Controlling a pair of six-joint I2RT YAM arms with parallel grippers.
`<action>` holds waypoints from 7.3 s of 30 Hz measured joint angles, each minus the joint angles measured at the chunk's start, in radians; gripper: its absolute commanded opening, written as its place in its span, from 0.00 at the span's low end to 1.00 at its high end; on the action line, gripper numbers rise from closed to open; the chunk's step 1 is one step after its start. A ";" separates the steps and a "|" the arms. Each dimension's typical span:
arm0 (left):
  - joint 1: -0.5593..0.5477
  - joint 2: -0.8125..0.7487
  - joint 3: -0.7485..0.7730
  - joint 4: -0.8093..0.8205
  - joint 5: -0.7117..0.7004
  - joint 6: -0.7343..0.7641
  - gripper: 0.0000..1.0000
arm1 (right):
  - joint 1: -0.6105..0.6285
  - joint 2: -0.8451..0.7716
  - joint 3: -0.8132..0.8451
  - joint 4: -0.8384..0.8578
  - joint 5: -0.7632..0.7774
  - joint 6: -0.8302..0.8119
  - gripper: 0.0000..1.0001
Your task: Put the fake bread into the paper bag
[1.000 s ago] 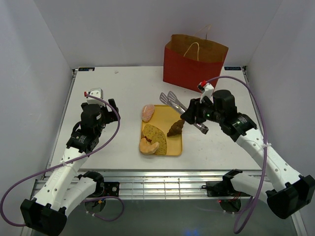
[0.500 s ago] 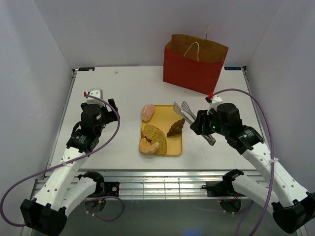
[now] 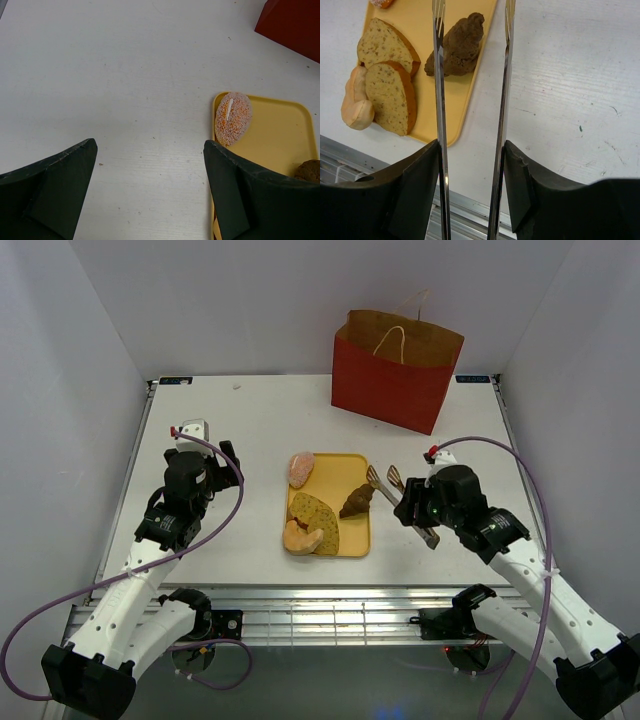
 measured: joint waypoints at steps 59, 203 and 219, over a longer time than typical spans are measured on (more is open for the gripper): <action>0.000 -0.001 0.000 0.000 0.015 0.000 0.98 | 0.000 0.113 0.192 0.123 -0.076 0.066 0.08; -0.001 0.031 0.000 -0.001 0.037 0.006 0.98 | 0.132 -0.066 -0.351 0.323 -0.315 0.081 0.52; -0.001 0.031 0.000 -0.001 0.035 0.005 0.98 | 0.163 -0.070 -0.343 0.309 -0.269 0.103 0.13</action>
